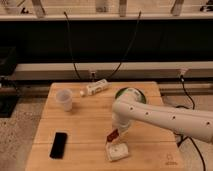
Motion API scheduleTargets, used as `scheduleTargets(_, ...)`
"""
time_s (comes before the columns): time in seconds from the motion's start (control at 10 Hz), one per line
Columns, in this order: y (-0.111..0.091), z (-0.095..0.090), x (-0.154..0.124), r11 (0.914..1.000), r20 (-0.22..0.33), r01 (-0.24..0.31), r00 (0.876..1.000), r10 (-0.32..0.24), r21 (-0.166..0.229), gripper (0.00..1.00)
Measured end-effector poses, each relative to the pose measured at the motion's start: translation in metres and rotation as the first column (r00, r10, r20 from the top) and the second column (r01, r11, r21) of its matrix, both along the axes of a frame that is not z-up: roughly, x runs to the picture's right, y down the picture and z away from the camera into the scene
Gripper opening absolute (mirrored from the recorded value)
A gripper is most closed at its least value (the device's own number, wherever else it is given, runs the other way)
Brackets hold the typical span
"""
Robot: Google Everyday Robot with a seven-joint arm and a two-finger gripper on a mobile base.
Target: Place the pepper on the white sponge
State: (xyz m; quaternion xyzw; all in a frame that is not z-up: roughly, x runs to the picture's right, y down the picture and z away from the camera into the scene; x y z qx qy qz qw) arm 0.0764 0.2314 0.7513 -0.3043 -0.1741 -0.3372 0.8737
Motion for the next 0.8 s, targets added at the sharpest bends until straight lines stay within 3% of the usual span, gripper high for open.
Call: scheduleTargets(0.8, 0.011, -0.002, 0.011, 0.9998, 0.02, -0.005, 1.0, 0.006, -0.018, 0.0)
